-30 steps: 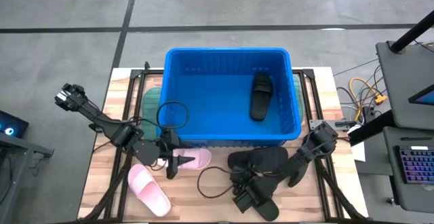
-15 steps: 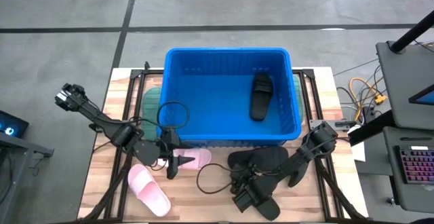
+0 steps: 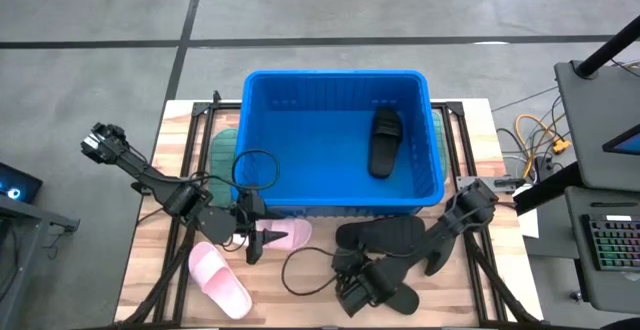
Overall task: Pick and place slides into bin
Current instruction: Put the black slipper into the blue bin
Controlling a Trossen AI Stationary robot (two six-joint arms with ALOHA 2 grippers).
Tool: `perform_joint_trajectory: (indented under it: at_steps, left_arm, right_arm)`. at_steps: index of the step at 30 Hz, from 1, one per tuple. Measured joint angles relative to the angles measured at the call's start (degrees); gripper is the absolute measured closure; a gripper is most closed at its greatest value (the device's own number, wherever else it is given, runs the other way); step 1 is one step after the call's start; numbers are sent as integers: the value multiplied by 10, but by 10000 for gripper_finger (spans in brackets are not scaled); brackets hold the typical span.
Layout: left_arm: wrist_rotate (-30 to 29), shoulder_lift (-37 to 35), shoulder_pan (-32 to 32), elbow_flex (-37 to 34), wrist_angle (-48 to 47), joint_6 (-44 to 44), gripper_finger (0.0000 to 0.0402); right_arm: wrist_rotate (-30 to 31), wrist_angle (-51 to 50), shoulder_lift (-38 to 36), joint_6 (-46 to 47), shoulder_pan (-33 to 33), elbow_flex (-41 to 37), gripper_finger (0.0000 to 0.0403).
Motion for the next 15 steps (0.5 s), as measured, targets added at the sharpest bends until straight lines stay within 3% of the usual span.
perform_joint_trajectory:
  at_steps: [11, 15]
  left_arm:
    - [29, 40, -1, 0, 18, -1, 198]
    - [52, 69, -2, 0, 66, 0, 198]
  right_arm:
    - [-18, -3, 7, 4, -19, -33, 77]
    - [-36, 6, 30, -40, -19, -34, 77]
